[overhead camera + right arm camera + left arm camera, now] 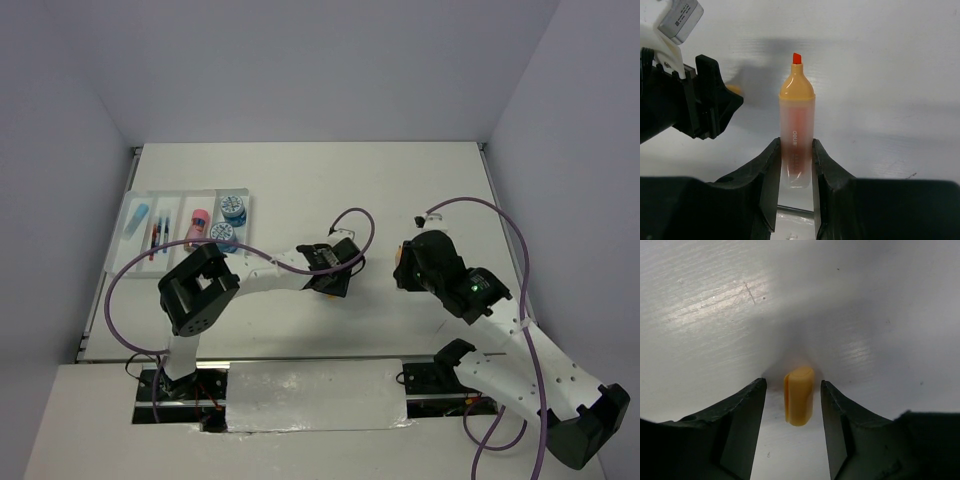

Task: Sort the stationery into containers
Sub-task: Pick up the pen cap from the center of the board.

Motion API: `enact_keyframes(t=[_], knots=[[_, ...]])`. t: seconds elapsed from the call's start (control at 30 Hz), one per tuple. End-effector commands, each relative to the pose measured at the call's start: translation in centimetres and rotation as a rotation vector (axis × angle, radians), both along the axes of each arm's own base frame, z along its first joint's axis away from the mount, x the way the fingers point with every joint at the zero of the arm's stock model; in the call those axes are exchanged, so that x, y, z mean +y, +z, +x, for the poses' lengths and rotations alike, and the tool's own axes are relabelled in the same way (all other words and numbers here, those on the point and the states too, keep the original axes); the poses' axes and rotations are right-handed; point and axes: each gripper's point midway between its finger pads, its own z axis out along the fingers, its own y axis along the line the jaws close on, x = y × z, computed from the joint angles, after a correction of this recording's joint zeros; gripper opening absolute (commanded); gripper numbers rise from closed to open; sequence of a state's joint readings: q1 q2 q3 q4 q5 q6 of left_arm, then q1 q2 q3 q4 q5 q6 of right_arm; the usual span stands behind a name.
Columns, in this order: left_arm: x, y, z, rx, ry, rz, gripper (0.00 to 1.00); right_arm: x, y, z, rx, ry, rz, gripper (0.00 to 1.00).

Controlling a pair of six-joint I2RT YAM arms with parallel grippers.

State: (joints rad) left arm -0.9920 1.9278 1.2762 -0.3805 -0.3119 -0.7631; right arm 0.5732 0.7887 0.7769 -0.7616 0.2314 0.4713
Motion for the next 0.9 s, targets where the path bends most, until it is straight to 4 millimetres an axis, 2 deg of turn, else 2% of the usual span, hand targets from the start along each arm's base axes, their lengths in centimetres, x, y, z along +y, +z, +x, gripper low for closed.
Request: enact_keyframes(t=[0.0, 0.13, 0.17, 0.2, 0.23, 0.33, 0.37, 0.43, 0.47, 0.5, 0.53, 0.57, 0.6, 0.63, 0.67, 0.7, 0.73, 0.77, 0.8, 0.83, 0.87], knots=[[-0.5, -0.3, -0.8, 0.025, -0.021, -0.026, 0.58, 0.1, 0.5, 0.3, -0.036, 0.011, 0.011, 0.00], [-0.5, -0.5, -1.0, 0.030, -0.024, -0.035, 0.34, 0.3, 0.5, 0.3, -0.034, 0.018, 0.013, 0.00], [-0.6, -0.3, -1.0, 0.029, -0.026, -0.044, 0.21, 0.3, 0.4, 0.2, -0.034, 0.020, 0.013, 0.00], [-0.8, -0.3, -1.2, 0.036, -0.031, -0.054, 0.16, 0.3, 0.4, 0.2, -0.035, 0.025, 0.016, 0.00], [-0.8, 0.2, -1.2, 0.032, -0.032, -0.066, 0.00, 0.4, 0.6, 0.3, -0.040, 0.026, 0.020, 0.00], [-0.7, 1.0, -1.2, 0.014, -0.030, -0.086, 0.00, 0.8, 0.7, 0.2, -0.045, 0.051, 0.034, 0.00], [-0.8, 2.4, -1.0, -0.009, -0.026, -0.113, 0.00, 1.0, 0.8, 0.1, -0.049, 0.064, 0.042, 0.00], [-0.6, 3.9, -0.7, -0.048, -0.012, -0.144, 0.00, 1.7, 1.2, 0.1, -0.072, 0.111, 0.066, 0.00], [-0.6, 6.2, -0.5, -0.087, -0.005, -0.191, 0.00, 2.5, 1.5, -0.4, -0.078, 0.157, 0.099, 0.00], [-0.6, 7.4, -0.3, -0.112, 0.007, -0.218, 0.00, 2.9, 1.8, -0.6, -0.088, 0.184, 0.120, 0.00], [-0.2, 9.7, 0.1, -0.160, 0.026, -0.254, 0.00, 3.7, 2.5, -0.8, -0.118, 0.226, 0.160, 0.00], [0.0, 11.0, 0.3, -0.186, 0.038, -0.272, 0.00, 3.8, 2.2, -0.9, -0.120, 0.227, 0.167, 0.00], [0.1, 12.4, 0.4, -0.211, 0.046, -0.298, 0.00, 4.4, 2.8, -1.0, -0.139, 0.254, 0.203, 0.00], [0.5, 14.9, 0.6, -0.258, 0.061, -0.347, 0.00, 4.8, 2.2, -1.2, -0.132, 0.275, 0.218, 0.00], [0.9, 15.8, 0.4, -0.277, 0.067, -0.375, 0.00, 6.3, 2.2, -2.2, -0.116, 0.352, 0.282, 0.00], [0.9, 19.2, 0.5, -0.338, 0.074, -0.474, 0.00, 7.9, 3.7, -2.3, -0.180, 0.417, 0.356, 0.00], [1.1, 20.8, 0.5, -0.372, 0.081, -0.529, 0.00, 9.6, 3.0, -4.1, -0.154, 0.533, 0.434, 0.00], [1.4, 21.2, 0.1, -0.396, 0.064, -0.564, 0.00, 11.3, 5.2, -4.4, -0.242, 0.601, 0.537, 0.00], [1.4, 26.2, -0.1, -0.494, 0.056, -0.735, 0.00, 12.0, 6.4, -5.4, -0.287, 0.646, 0.602, 0.00], [1.4, 28.0, -0.6, -0.528, 0.038, -0.817, 0.00, 13.1, 5.9, -6.9, -0.283, 0.705, 0.649, 0.00], [2.2, 28.9, -1.6, -0.569, 0.004, -0.878, 0.00, 13.6, 8.4, -7.3, -0.373, 0.707, 0.737, 0.00]])
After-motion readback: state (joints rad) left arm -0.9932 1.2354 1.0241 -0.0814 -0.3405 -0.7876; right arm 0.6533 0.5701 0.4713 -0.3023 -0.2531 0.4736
